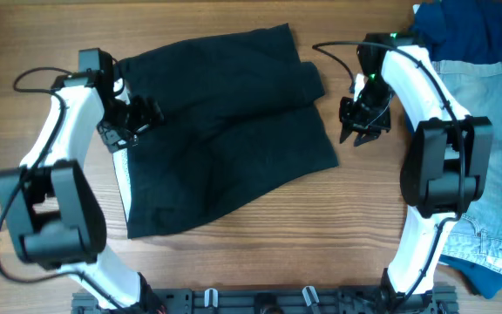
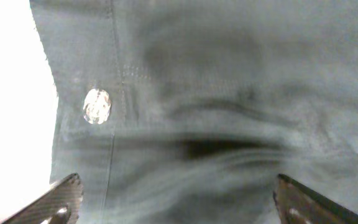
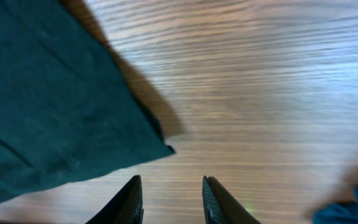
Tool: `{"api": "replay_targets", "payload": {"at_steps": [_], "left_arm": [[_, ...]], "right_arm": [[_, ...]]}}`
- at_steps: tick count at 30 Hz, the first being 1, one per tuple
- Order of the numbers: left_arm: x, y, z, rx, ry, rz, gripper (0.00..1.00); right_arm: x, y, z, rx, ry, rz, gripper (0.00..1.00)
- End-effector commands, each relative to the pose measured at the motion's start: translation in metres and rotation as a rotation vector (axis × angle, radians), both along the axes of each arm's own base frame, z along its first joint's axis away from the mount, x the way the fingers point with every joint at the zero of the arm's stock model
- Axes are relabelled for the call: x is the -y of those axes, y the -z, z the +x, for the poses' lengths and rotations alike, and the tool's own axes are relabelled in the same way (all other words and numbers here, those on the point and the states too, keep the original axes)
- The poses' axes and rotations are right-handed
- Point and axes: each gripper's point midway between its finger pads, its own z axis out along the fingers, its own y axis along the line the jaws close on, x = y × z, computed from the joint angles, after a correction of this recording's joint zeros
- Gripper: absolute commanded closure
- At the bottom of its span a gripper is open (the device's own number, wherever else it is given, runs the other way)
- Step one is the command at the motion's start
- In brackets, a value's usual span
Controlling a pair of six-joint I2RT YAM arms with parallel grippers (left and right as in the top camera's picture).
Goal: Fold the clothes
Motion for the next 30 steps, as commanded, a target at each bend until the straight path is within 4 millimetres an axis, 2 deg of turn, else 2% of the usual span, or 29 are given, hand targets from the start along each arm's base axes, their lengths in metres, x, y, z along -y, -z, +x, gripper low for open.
{"api": "replay_targets", "payload": {"at_steps": [1, 2, 4, 6, 9, 10, 11, 12, 13, 17, 20, 23, 27, 30], "left_arm": [[0.005, -0.032, -0.037, -0.085, -0.052, -0.006, 0.0], [0.007, -0.031, -0.053, -0.157, -0.062, -0.014, 0.0], [0.01, -0.029, -0.078, -0.257, -0.064, -0.024, 0.0], [0.011, -0.027, -0.088, -0.3, -0.098, -0.025, 0.0], [0.014, -0.025, -0.104, -0.316, -0.183, -0.03, 0.0], [0.015, -0.023, -0.11, -0.297, -0.213, -0.03, 0.0], [0.016, -0.021, -0.118, -0.274, -0.249, -0.031, 0.0], [0.017, -0.02, -0.125, -0.261, -0.276, -0.032, 0.0], [0.018, -0.019, -0.136, -0.231, -0.319, -0.035, 0.0], [0.023, -0.016, -0.166, -0.155, -0.458, -0.068, 0.02], [0.026, -0.007, -0.195, -0.174, -0.544, -0.078, 0.09], [0.029, 0.007, -0.219, -0.254, -0.64, -0.075, 0.1], [0.02, 0.032, -0.235, -0.299, -0.759, -0.012, 0.09], [0.008, 0.051, -0.231, -0.237, -0.789, 0.039, 0.13]], "right_arm": [[-0.02, 0.007, -0.003, -0.004, 0.059, 0.111, 0.68], [-0.025, 0.004, -0.001, 0.018, 0.086, 0.137, 0.68], [-0.018, -0.005, 0.002, 0.076, 0.182, 0.127, 0.68], [-0.004, -0.014, -0.002, 0.13, 0.271, 0.122, 0.67], [0.011, -0.02, -0.021, 0.197, 0.395, 0.147, 0.65], [0.006, -0.023, -0.028, 0.224, 0.404, 0.185, 0.5], [0.005, -0.023, -0.036, 0.231, 0.406, 0.189, 0.4], [0.004, -0.023, -0.039, 0.233, 0.404, 0.189, 0.37], [0.001, -0.023, -0.045, 0.234, 0.403, 0.19, 0.37], [-0.011, -0.014, -0.05, 0.239, 0.391, 0.216, 0.36], [-0.016, -0.01, -0.047, 0.259, 0.366, 0.223, 0.36], [-0.016, -0.01, -0.048, 0.268, 0.339, 0.226, 0.36], [-0.016, -0.009, -0.048, 0.266, 0.34, 0.226, 0.36], [-0.016, -0.009, -0.048, 0.265, 0.339, 0.226, 0.36]]}}
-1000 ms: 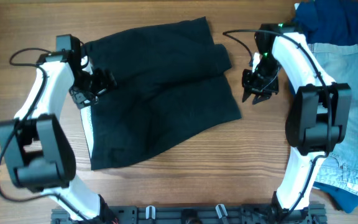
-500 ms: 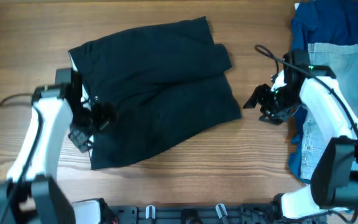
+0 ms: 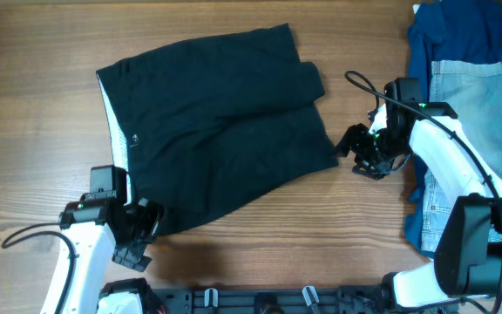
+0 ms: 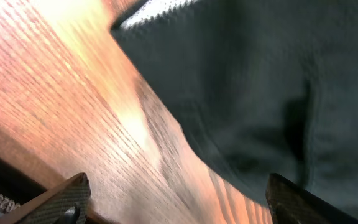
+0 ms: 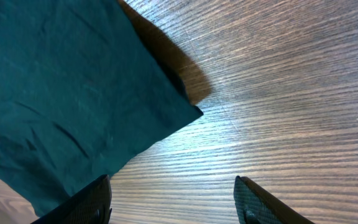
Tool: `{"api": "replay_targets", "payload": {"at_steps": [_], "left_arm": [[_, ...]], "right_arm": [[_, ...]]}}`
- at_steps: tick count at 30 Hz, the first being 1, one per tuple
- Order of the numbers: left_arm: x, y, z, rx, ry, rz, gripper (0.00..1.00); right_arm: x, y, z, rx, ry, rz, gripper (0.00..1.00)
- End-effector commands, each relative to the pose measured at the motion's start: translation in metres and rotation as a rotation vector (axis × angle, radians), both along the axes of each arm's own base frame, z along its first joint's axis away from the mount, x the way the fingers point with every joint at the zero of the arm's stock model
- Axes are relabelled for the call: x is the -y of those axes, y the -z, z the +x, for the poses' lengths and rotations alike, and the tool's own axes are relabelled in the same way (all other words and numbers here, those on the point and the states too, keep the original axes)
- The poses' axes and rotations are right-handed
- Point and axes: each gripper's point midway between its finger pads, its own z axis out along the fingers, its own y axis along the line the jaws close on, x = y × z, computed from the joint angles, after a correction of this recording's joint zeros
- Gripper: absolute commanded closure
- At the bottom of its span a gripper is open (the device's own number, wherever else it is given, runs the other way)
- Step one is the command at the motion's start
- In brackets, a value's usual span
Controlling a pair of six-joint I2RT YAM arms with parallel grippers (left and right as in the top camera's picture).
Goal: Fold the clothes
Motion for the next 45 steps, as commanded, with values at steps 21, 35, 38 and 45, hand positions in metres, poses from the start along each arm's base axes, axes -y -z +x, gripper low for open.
{"api": "replay_targets", "payload": {"at_steps": [21, 35, 38, 45], "left_arm": [[-0.02, 0.037, -0.004, -0.09, -0.015, 0.113, 0.96], [-0.014, -0.003, 0.017, 0.028, 0.176, 0.08, 0.96], [-0.023, -0.023, 0.02, 0.029, 0.24, 0.126, 0.96], [-0.031, -0.106, 0.028, 0.049, 0.342, 0.174, 0.96]], "right_arm": [[-0.01, 0.017, -0.019, -0.022, -0.041, 0.016, 0.36], [-0.04, 0.063, 0.027, 0.125, 0.035, -0.079, 0.96], [-0.025, 0.011, 0.038, 0.224, 0.023, -0.11, 0.96], [0.023, -0.172, 0.02, 0.604, 0.121, -0.256, 0.96]]}}
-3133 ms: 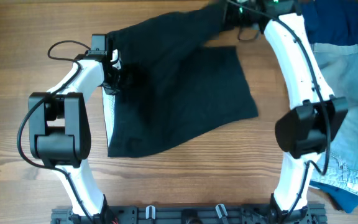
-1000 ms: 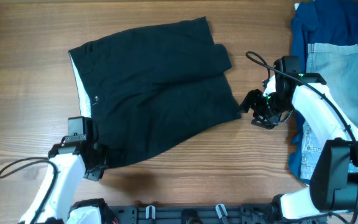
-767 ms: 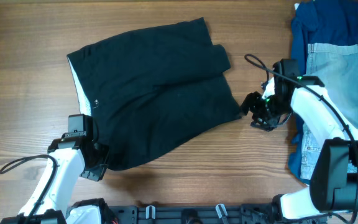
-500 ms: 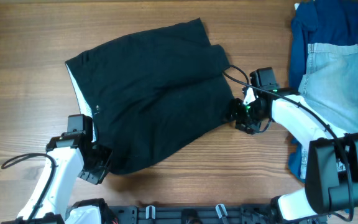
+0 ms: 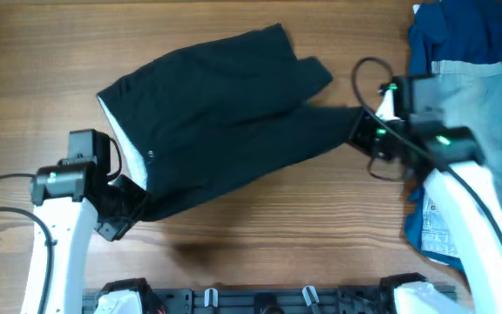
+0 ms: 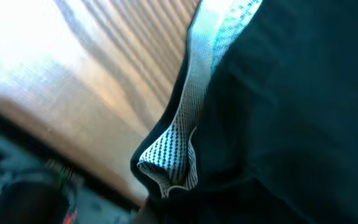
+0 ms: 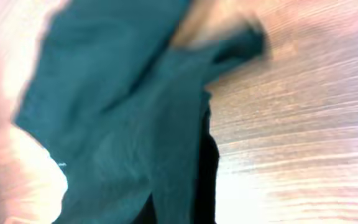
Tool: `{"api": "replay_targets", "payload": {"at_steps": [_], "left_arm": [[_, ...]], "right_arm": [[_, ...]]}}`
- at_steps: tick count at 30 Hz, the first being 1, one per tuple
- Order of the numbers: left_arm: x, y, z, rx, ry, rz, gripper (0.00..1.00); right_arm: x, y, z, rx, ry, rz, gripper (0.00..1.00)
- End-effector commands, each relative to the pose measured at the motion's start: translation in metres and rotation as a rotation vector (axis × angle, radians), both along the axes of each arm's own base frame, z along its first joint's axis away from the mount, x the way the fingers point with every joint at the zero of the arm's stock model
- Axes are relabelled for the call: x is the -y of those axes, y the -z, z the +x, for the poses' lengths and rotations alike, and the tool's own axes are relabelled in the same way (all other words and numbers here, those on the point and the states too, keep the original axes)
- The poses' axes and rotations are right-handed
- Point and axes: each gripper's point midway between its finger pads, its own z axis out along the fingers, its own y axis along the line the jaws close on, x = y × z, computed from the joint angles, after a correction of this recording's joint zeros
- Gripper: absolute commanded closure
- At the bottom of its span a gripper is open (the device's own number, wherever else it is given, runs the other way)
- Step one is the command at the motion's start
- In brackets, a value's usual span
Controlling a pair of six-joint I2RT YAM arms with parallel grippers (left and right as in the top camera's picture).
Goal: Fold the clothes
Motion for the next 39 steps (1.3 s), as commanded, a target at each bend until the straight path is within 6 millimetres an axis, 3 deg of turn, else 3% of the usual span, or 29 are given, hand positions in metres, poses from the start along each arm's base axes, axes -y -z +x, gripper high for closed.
{"api": "replay_targets", "payload": {"at_steps": [1, 4, 6, 8, 11, 13, 16, 22, 26, 28, 31, 32, 33, 34, 36, 37, 39], "left_arm": [[-0.013, -0.027, -0.006, 0.022, 0.039, 0.079, 0.96], [-0.01, -0.042, -0.017, 0.064, 0.038, 0.074, 0.96], [-0.014, -0.048, -0.011, 0.13, 0.034, 0.105, 0.96], [-0.022, -0.057, 0.024, 0.278, 0.024, 0.143, 0.96], [-0.036, -0.08, 0.097, 0.544, -0.003, 0.213, 0.96], [-0.046, -0.084, 0.136, 0.635, -0.028, 0.251, 0.96], [-0.058, -0.059, 0.18, 0.638, -0.044, 0.291, 0.96], [-0.071, -0.005, 0.244, 0.657, -0.064, 0.322, 0.93], [-0.072, 0.013, 0.259, 0.663, -0.065, 0.322, 0.88], [-0.072, 0.02, 0.259, 0.646, -0.063, 0.321, 0.88], [-0.077, 0.021, 0.257, 0.639, -0.072, 0.348, 0.88], [-0.084, 0.018, 0.258, 0.644, -0.088, 0.386, 0.8], [-0.086, 0.013, 0.262, 0.669, -0.096, 0.398, 0.41], [-0.086, 0.009, 0.267, 0.696, -0.088, 0.402, 0.36], [-0.085, 0.008, 0.268, 0.697, -0.036, 0.414, 0.16], [-0.084, 0.014, 0.262, 0.661, -0.03, 0.409, 0.14], [-0.08, 0.035, 0.235, 0.521, -0.009, 0.386, 0.09]], "right_arm": [[0.04, -0.047, 0.001, 0.147, 0.12, -0.148, 0.96], [0.038, -0.072, 0.011, 0.242, 0.068, -0.177, 0.96], [0.035, -0.083, 0.032, 0.3, 0.029, -0.201, 0.96], [0.025, -0.088, 0.065, 0.36, -0.025, -0.202, 0.96], [0.013, -0.076, 0.112, 0.416, -0.069, -0.194, 0.96], [0.001, -0.062, 0.142, 0.456, -0.113, -0.182, 0.96], [-0.013, -0.03, 0.182, 0.489, -0.14, -0.187, 0.96], [-0.046, 0.015, 0.226, 0.556, -0.193, -0.148, 0.93], [-0.056, 0.034, 0.239, 0.574, -0.202, -0.14, 0.86], [-0.058, 0.042, 0.243, 0.579, -0.205, -0.137, 0.86], [-0.059, 0.042, 0.248, 0.603, -0.203, -0.134, 0.76], [-0.06, 0.039, 0.25, 0.62, -0.204, -0.131, 0.58], [-0.06, 0.037, 0.25, 0.625, -0.202, -0.131, 0.47], [-0.06, 0.037, 0.25, 0.626, -0.202, -0.131, 0.3], [-0.054, 0.034, 0.251, 0.628, -0.203, -0.118, 0.11], [-0.055, 0.034, 0.249, 0.623, -0.215, -0.106, 0.11], [-0.053, 0.058, 0.233, 0.5, -0.236, -0.104, 0.18]]}}
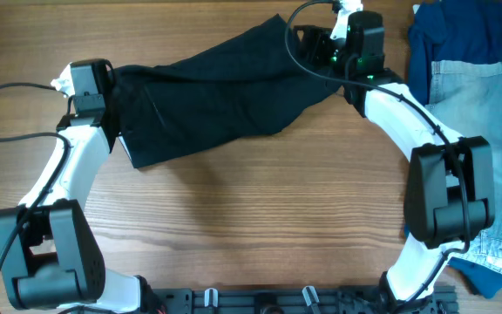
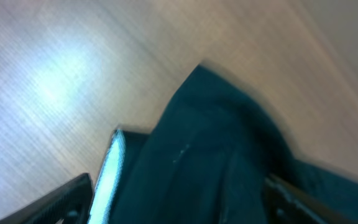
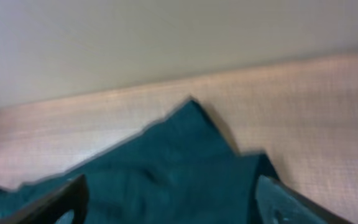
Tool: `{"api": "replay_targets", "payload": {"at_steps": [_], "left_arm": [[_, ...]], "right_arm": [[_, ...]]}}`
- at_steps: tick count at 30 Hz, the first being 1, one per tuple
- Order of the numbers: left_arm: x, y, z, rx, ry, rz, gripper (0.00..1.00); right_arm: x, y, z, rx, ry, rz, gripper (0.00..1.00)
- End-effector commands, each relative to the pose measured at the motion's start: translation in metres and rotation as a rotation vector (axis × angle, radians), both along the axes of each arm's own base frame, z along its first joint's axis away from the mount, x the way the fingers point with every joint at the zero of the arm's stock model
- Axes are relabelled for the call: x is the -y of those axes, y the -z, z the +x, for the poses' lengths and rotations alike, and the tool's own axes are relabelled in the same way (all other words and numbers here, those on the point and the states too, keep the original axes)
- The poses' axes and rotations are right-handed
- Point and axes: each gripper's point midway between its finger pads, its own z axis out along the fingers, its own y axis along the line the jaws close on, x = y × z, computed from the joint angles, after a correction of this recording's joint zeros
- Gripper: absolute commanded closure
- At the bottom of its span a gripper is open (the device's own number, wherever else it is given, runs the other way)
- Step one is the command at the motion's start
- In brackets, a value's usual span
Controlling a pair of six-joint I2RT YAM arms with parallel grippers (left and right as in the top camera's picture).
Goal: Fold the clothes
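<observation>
The black shorts (image 1: 216, 96) lie doubled over along the back of the table, a long narrow band from left to right. My left gripper (image 1: 110, 87) sits at their left end, open. In its wrist view the left gripper (image 2: 182, 202) has dark cloth and a strip of white mesh lining (image 2: 107, 180) between wide-apart fingers. My right gripper (image 1: 322, 48) is at the right end by the leg hems, also open. The right wrist view shows the right gripper (image 3: 176, 199) with its fingers spread over the dark cloth (image 3: 166, 168).
A pile of denim and blue clothes (image 1: 486, 78) fills the right edge of the table, with more jeans (image 1: 495, 235) at the front right. A black rail (image 1: 260, 301) runs along the front edge. Bare wood lies in front of the shorts.
Both grippers were shut on the shorts' front corners, lifted near the front. Now both are at the back edge and open, and the front half lies over the back half.
The shorts lay flat, with my left gripper over the waistband and my right beside the leg hem. Then both stood open at the front corners. Then both were shut on those corners and raised. Now the shorts are folded in half and released.
</observation>
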Motion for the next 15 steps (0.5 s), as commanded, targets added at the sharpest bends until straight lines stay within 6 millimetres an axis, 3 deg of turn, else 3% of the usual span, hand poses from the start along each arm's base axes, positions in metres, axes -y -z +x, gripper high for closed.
{"api": "replay_targets", "payload": {"at_steps": [1, 4, 8, 11, 15], "left_arm": [[0.0, 0.022, -0.029, -0.156, 0.009, 0.004, 0.08], [0.01, 0.039, -0.06, -0.299, 0.032, -0.047, 0.01], [0.013, 0.046, -0.071, -0.342, 0.037, -0.061, 0.0], [0.023, 0.058, -0.077, -0.351, 0.056, -0.113, 0.0], [0.032, 0.076, -0.092, -0.382, 0.075, -0.155, 0.14]], "right_arm": [[0.006, 0.023, -0.017, -0.139, -0.005, -0.021, 0.19], [0.041, 0.072, -0.045, -0.349, 0.129, -0.172, 0.21], [0.045, 0.113, -0.064, -0.46, 0.108, -0.218, 0.2], [0.044, 0.137, -0.061, -0.477, 0.105, -0.224, 0.13], [0.045, 0.16, -0.071, -0.536, 0.082, -0.256, 0.18]]}}
